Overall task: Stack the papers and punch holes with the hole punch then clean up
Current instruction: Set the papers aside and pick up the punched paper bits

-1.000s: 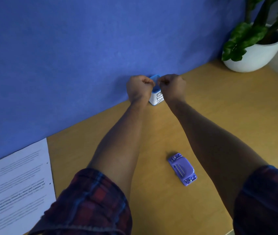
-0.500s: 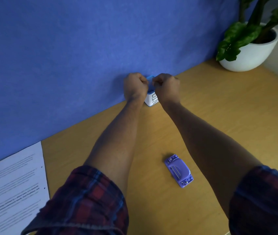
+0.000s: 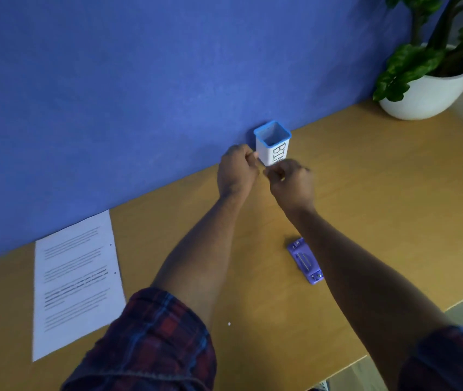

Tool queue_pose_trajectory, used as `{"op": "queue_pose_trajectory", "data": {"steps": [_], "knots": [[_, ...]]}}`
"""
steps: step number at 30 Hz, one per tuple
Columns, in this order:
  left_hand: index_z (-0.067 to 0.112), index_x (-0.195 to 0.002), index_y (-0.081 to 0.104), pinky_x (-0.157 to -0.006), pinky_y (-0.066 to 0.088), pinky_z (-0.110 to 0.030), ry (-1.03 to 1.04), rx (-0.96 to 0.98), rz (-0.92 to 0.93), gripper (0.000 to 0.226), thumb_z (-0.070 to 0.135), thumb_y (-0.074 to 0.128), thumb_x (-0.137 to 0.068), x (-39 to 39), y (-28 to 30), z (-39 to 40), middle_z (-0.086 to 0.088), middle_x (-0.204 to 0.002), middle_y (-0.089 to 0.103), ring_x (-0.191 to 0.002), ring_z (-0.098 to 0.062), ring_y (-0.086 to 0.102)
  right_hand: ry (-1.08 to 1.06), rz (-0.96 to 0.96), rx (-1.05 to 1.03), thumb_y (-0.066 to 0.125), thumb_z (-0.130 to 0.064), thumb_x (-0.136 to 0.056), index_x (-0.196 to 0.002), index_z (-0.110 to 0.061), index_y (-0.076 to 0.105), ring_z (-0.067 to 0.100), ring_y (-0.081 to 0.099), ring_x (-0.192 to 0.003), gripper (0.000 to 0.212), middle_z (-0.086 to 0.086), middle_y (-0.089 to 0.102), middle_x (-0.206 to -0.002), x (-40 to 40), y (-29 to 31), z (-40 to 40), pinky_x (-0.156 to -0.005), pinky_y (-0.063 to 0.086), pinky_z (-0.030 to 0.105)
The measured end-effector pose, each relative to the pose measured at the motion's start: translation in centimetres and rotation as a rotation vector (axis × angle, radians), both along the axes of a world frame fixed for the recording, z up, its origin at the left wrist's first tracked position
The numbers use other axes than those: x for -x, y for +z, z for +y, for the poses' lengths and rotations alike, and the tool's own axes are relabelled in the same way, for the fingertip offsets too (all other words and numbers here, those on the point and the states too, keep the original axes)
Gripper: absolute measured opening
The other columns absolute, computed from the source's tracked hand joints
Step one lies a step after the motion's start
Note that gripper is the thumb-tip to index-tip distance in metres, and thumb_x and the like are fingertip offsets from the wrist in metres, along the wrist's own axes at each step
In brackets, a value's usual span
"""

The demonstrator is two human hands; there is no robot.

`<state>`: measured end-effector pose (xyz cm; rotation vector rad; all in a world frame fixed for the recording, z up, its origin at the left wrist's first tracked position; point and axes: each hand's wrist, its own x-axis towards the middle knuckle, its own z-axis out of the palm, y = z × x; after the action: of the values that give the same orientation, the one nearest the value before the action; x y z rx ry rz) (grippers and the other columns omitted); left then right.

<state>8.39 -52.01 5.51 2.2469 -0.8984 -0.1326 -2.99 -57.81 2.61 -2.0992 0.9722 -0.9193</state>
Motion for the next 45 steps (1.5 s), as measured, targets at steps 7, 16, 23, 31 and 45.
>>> {"op": "queue_pose_trajectory", "data": {"steps": [7,16,23,31,45], "knots": [[0.017,-0.109,0.072,-0.069,0.046,-0.030,-0.060,-0.289,-0.034,0.037,0.002,0.060,-0.077,3.4,-3.8,12.2,-0.003,-0.110,0.065,-0.096,-0.028,0.067,0.231,0.216,-0.143,0.071,-0.006,-0.076,-0.075,-0.014,0.077,0.027,0.072,-0.076,0.010,0.003,0.076,-0.082,6.1,-4.7,12.0,-0.067,0.056,0.035],[0.017,-0.095,0.073,-0.068,0.054,-0.035,0.029,-0.249,0.051,0.012,0.015,0.065,-0.087,9.0,-7.3,24.4,0.000,-0.103,0.064,-0.087,-0.025,0.067,0.672,0.656,0.035,0.061,-0.020,-0.089,-0.103,-0.029,0.077,0.021,0.068,-0.101,0.023,-0.008,0.070,-0.112,11.4,-6.1,18.4,-0.079,0.051,0.029],[0.012,-0.113,0.077,-0.088,0.054,-0.035,0.087,-0.276,0.199,0.025,0.013,0.072,-0.088,9.8,-9.0,26.3,0.000,-0.116,0.068,-0.103,-0.022,0.069,0.627,0.744,0.099,0.056,-0.037,-0.095,-0.114,-0.034,0.072,0.016,0.064,-0.110,0.025,-0.011,0.062,-0.126,10.8,-6.2,21.2,-0.087,0.053,0.030],[0.014,-0.101,0.079,-0.080,0.054,-0.031,0.150,-0.226,0.222,0.019,0.018,0.078,-0.083,9.7,-9.8,26.0,0.004,-0.109,0.069,-0.095,-0.019,0.069,0.593,0.727,0.073,0.062,-0.041,-0.092,-0.112,-0.035,0.074,0.015,0.065,-0.109,0.024,-0.013,0.064,-0.123,10.9,-6.7,21.7,-0.088,0.054,0.031],[0.015,-0.099,0.076,-0.080,0.054,-0.035,0.136,-0.205,0.228,0.020,0.018,0.081,-0.080,9.7,-9.9,26.0,0.002,-0.109,0.068,-0.095,-0.019,0.067,0.645,0.604,0.342,0.075,-0.005,-0.076,-0.082,-0.007,0.071,0.033,0.066,-0.079,0.007,0.012,0.066,-0.085,11.1,-7.7,23.4,-0.061,0.057,0.038]]}}
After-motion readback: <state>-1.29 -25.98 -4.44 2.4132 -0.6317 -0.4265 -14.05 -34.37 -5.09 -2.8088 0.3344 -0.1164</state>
